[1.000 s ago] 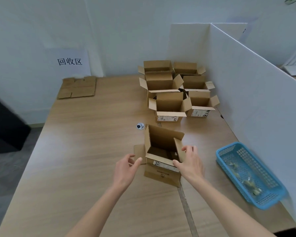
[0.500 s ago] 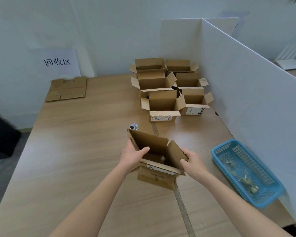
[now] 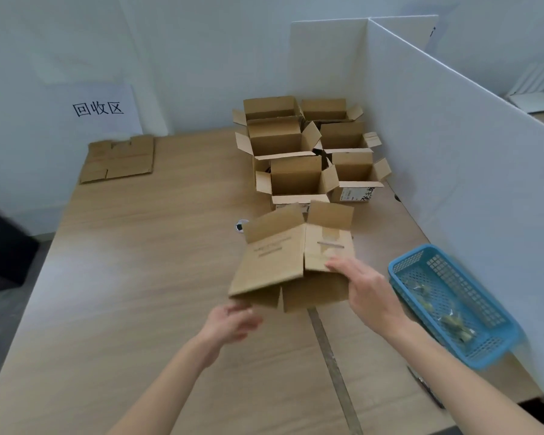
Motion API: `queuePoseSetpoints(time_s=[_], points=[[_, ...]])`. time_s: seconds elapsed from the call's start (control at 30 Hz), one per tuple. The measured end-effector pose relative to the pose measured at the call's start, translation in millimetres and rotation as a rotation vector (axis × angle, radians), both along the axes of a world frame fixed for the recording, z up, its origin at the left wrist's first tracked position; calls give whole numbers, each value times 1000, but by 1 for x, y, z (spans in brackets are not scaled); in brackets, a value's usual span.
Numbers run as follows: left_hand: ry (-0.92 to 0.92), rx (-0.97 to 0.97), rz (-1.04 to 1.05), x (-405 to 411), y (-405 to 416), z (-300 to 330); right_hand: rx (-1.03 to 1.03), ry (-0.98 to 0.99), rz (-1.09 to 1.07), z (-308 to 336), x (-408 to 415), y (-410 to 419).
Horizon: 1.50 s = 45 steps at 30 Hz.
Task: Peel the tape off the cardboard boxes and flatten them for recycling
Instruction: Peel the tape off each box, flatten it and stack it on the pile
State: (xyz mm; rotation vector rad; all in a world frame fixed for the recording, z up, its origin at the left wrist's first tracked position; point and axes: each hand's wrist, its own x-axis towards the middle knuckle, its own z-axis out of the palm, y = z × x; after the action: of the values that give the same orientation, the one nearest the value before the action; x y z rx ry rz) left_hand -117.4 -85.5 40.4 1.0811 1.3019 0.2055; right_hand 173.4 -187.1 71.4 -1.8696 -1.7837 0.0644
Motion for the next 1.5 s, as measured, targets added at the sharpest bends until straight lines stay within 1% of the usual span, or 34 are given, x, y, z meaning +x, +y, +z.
queuePoseSetpoints(time_s=[0.03, 0.07, 0.13, 0.17, 0.23, 0.33, 0.37, 0.43, 0.5, 0.57, 0.63, 0.7, 0.77, 0.83, 0.93, 1.03, 1.23, 1.5], points=[[97, -47, -84, -9, -9, -11, -124, 13, 22, -13, -2, -10], [211, -41, -150, -18, -17, -23, -267, 20, 29, -29, -4, -21], [425, 118, -231, -32, -28, -44, -482, 22, 3, -59, -4, -44], [481, 222, -251, -35, -31, -50, -546, 32, -12, -72, -4, -54], [466, 401, -277, -33, -31, -55, -650, 50, 16, -92, -6, -66], [436, 724, -412, -15, -28, -61, -731, 42, 104, -106, -7, -73], [438, 818, -467, -6, -28, -64, -738, 12, 125, -107, -6, -74], [456, 901, -577, 13, -31, -75, -734, -131, 162, -107, -2, -70], [512, 875, -675, 29, -33, -91, -699, -211, 144, -107, -3, -58], [601, 827, -742, 42, -38, -109, -653, -215, 103, -110, -8, -39], [713, 871, -777, 51, -42, -124, -634, -244, 104, -122, -15, -19], [780, 956, -747, 57, -43, -132, -632, -292, 83, -139, -18, -5], [781, 1038, -691, 59, -37, -140, -602, -243, 62, -157, -16, 3], [749, 1083, -644, 57, -32, -148, -512, -173, 54, -174, -15, 7], [714, 1110, -617, 57, -29, -160, -393, -140, 61, -194, -17, 11], [731, 1109, -611, 58, -30, -169, -344, -153, 24, -203, -17, 11], [785, 1185, -605, 57, -28, -179, -340, -173, 27, -203, -15, 14], [816, 1192, -603, 58, -26, -182, -323, -169, 32, -205, -14, 17]])
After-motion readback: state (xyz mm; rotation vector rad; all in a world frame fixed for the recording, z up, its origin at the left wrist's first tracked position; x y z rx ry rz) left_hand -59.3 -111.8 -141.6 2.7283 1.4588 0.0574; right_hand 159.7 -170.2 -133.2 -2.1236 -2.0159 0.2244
